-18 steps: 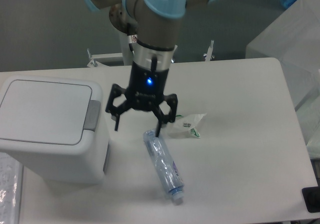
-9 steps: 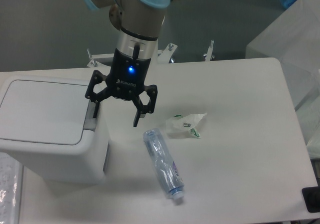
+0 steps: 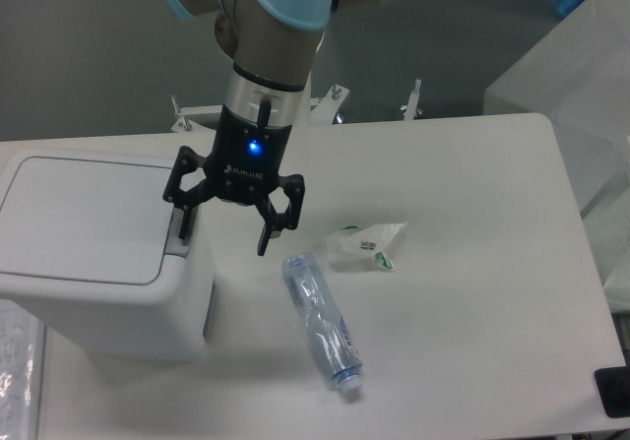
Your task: Open the trash can
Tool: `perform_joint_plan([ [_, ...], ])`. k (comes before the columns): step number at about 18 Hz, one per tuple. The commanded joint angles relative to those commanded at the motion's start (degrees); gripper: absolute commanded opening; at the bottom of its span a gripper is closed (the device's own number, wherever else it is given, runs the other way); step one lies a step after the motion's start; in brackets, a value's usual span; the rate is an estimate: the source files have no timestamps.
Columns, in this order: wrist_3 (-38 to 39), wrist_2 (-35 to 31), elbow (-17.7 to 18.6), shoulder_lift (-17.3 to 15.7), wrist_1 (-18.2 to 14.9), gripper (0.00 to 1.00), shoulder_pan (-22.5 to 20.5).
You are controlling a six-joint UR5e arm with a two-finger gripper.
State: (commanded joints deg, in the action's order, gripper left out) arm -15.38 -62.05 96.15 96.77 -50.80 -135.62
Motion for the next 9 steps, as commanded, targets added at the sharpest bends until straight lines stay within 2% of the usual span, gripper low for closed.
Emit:
perform_joint_plan([
  [9,0.1,0.4,-1.1,-0.1,0.0,1.0,-0.1],
])
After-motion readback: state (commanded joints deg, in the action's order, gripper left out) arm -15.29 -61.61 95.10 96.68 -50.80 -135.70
